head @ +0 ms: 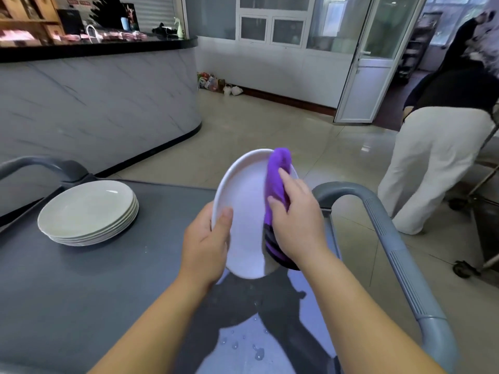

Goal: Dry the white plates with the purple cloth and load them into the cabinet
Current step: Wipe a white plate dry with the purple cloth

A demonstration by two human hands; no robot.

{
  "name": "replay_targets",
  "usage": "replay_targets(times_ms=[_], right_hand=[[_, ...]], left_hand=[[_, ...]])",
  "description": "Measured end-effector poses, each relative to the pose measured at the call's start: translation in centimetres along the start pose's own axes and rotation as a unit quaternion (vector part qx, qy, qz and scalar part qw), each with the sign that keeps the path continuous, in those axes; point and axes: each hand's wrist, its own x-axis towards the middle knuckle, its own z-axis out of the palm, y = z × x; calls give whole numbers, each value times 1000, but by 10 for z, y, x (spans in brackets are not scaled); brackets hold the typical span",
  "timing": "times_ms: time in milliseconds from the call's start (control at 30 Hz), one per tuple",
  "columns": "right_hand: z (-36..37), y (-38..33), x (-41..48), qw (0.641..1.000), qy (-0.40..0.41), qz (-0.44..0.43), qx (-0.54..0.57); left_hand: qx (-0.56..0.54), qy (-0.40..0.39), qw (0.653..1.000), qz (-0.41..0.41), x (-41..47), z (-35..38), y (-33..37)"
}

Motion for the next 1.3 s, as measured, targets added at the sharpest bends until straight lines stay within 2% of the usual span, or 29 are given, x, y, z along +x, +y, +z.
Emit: replay_targets(times_ms=[100, 167, 233, 333, 467, 567, 633, 700, 867, 967, 1033, 1133, 1200, 1233, 1300], right_hand=[[11, -5, -13, 987, -47, -153, 5], [16, 3, -19, 974, -101, -202, 1], [18, 14, -25, 962, -156, -222, 8], [19, 34, -39, 959, -201, -202, 4], [23, 45, -55, 963, -184, -185, -70], [29, 43, -56, 966, -90, -202, -135], [28, 42, -53, 968, -17, -202, -145], [22, 42, -48, 969, 16, -205, -136], [2, 48, -39, 972, -8, -220, -78], [-8, 46, -33, 987, -36, -157, -9], [-17, 45, -30, 992, -70, -79, 73], [-30, 41, -28, 979, -98, -15, 176], [-37, 38, -25, 965, -102, 13, 240], [-41, 38, -23, 958, -102, 24, 265], [-46, 37, -20, 948, -107, 39, 297]], left_hand=[[-20, 28, 999, -27, 6, -6, -1], [-23, 52, 998, -30, 10, -13, -4], [-19, 81, 996, -26, 13, -19, -4], [8, 126, 992, -28, 15, -22, 2], [-5, 134, 988, -74, 19, -21, 4], [-87, 128, 977, -145, 23, -15, 4], [-140, 112, 965, -193, 23, -11, 7], [-161, 92, 958, -219, 23, -8, 8], [-143, 30, 958, -247, 24, -7, 6], [-118, -30, 957, -261, 24, -11, 6], [-72, -41, 969, -232, 25, -14, 5], [81, 10, 991, -109, 25, -18, -2], [236, 39, 971, -25, 24, -22, -8], [280, 41, 959, 2, 24, -25, -9], [296, 19, 955, 24, 28, -30, -7]])
